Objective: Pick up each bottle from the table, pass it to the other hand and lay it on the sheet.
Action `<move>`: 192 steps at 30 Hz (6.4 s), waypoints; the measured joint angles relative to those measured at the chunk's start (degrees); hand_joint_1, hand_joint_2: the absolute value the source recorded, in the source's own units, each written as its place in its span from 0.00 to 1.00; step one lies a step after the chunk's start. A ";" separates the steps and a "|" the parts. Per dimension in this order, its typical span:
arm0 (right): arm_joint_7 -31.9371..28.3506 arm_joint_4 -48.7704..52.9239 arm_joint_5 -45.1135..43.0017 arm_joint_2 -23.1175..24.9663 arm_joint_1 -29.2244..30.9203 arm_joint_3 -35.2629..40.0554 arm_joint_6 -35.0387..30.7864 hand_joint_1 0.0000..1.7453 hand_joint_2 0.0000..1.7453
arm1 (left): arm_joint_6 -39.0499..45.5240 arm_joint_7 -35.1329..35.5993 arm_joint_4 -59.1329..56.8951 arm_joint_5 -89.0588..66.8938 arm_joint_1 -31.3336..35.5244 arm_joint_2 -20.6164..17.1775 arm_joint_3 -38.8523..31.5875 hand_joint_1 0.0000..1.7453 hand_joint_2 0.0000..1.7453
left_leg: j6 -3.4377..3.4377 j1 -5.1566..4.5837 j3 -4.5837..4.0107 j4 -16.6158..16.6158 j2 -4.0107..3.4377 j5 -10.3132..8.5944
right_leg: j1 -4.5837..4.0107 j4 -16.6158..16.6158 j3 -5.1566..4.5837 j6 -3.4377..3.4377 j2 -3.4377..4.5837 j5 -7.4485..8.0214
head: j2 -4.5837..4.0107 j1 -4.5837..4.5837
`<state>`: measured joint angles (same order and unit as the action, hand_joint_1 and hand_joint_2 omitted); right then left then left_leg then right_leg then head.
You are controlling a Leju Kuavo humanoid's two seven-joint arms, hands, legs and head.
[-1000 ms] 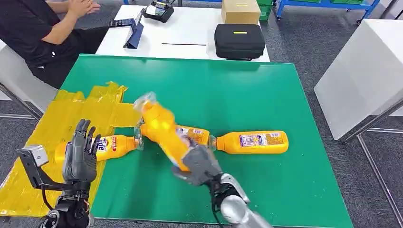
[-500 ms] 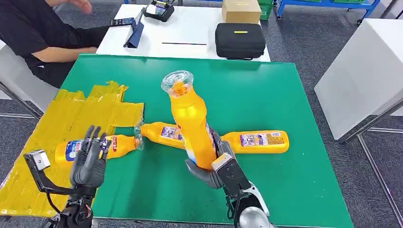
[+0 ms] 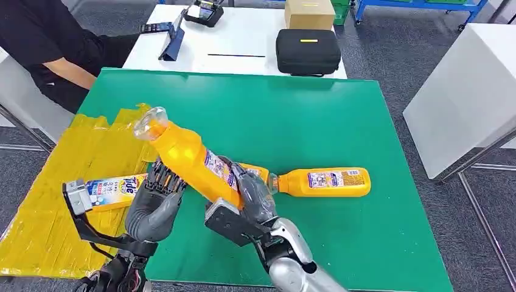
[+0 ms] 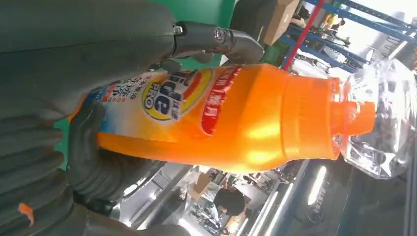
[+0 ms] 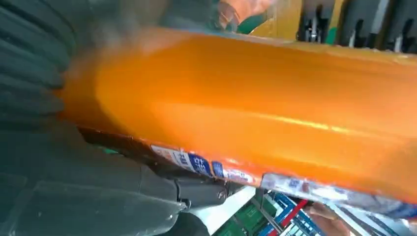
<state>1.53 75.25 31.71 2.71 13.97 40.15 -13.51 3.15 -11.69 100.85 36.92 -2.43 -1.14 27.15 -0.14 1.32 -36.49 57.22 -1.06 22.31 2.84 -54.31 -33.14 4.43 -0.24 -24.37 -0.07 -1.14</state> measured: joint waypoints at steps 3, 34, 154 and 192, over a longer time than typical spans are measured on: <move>0.00 -0.66 0.00 0.15 0.20 0.39 -0.02 1.00 1.00 | 0.04 0.00 0.00 0.00 0.18 0.00 0.11 0.00 1.00 | 0.00 0.00 -0.01 0.00 0.00 0.00 | 0.00 0.00 -0.01 0.00 0.00 0.00 | 0.00 0.00; 6.03 -14.47 16.87 6.25 14.31 18.36 0.66 1.00 1.00 | 11.19 -4.33 -3.06 -3.17 0.87 0.70 -2.30 1.00 1.00 | 0.01 0.02 -0.06 0.01 -0.05 -0.01 | 0.00 0.00 -0.16 -0.01 0.03 0.00 | 0.00 0.00; 12.09 -20.72 28.92 3.32 10.32 -9.14 16.98 0.00 1.00 | 14.25 -1.88 -4.11 -21.92 2.04 3.78 -11.08 0.00 0.00 | -0.02 -0.01 -0.21 0.01 0.25 -0.08 | 0.00 -0.04 -0.12 0.02 -0.19 0.01 | 0.00 0.02; 13.11 -54.90 25.79 10.23 26.79 -2.58 34.58 1.00 1.00 | 11.37 -3.91 -8.07 -17.70 9.32 6.32 -9.64 0.00 0.00 | 0.00 -0.02 0.31 0.02 0.19 -0.01 | 0.02 0.01 -0.11 0.00 -0.13 -0.01 | 0.00 0.00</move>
<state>14.64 20.35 57.51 12.94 40.76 37.57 21.07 14.51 -15.61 92.78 19.21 6.88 5.18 17.51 -0.14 1.30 -36.18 57.24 -0.87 22.30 2.86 -54.30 -33.25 4.43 -0.37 -24.38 -0.07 -1.14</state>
